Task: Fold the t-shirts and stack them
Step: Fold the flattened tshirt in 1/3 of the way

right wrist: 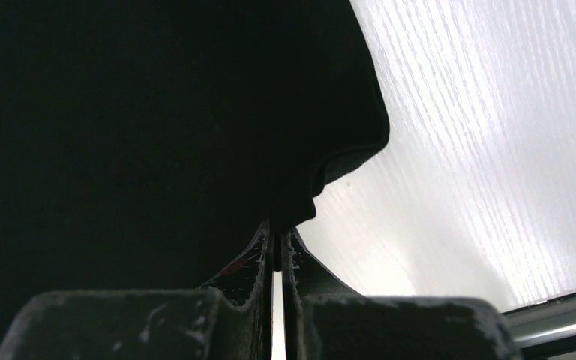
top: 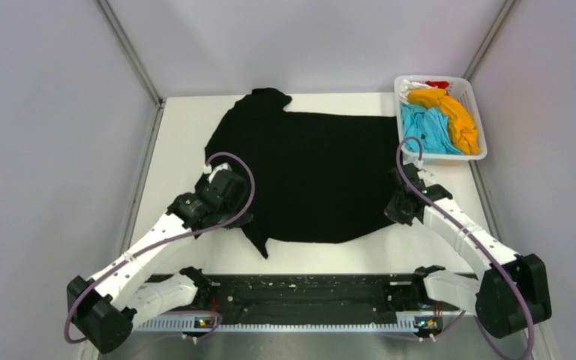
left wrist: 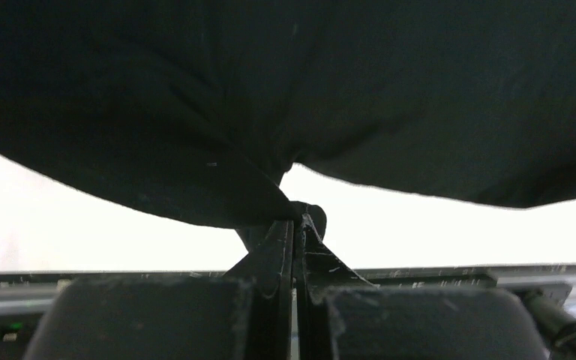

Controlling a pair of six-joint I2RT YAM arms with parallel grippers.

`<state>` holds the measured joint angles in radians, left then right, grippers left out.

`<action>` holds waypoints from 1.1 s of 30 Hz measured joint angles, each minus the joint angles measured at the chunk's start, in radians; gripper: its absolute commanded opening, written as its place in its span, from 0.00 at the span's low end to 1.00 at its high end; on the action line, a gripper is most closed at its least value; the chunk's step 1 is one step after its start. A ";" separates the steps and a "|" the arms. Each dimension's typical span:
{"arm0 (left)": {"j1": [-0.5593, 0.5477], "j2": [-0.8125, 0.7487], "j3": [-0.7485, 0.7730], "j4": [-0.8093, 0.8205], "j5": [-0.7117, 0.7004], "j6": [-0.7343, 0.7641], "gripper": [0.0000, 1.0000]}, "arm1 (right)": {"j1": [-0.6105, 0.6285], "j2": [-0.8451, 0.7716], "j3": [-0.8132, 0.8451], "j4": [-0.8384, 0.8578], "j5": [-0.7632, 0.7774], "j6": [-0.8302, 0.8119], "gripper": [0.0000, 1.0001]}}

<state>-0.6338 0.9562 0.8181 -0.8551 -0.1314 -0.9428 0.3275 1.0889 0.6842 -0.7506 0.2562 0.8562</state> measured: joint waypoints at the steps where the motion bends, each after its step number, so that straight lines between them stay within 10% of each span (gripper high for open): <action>1: 0.012 0.018 0.019 0.006 -0.009 0.012 0.00 | -0.005 0.020 0.014 0.005 0.000 -0.010 0.00; 11: 0.299 0.219 0.144 0.169 0.076 0.144 0.00 | -0.089 0.122 0.116 0.031 -0.019 -0.098 0.00; 33: 0.487 0.566 0.477 0.288 0.203 0.317 0.00 | -0.151 0.353 0.350 0.052 0.020 -0.156 0.00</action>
<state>-0.1467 1.5227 1.2949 -0.5671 0.0711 -0.6254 0.1768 1.4418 1.0344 -0.6987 0.2764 0.7006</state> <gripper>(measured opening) 0.013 0.012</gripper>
